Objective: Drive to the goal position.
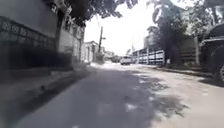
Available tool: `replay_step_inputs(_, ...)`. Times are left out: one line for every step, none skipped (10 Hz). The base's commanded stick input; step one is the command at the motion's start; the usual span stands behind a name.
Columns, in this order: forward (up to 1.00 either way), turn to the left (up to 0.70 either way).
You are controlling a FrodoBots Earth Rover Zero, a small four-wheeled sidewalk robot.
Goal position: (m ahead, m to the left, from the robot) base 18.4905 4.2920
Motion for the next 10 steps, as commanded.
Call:
replay_step_inputs(1.00,-0.01)
replay_step_inputs(1.00,-0.01)
replay_step_inputs(1.00,-0.02)
replay_step_inputs(1.00,-0.02)
replay_step_inputs(1.00,-0.02)
replay_step_inputs(1.00,-0.02)
replay_step_inputs(1.00,-0.02)
replay_step_inputs(1.00,-0.02)
replay_step_inputs(1.00,-0.02)
replay_step_inputs(1.00,-0.02)
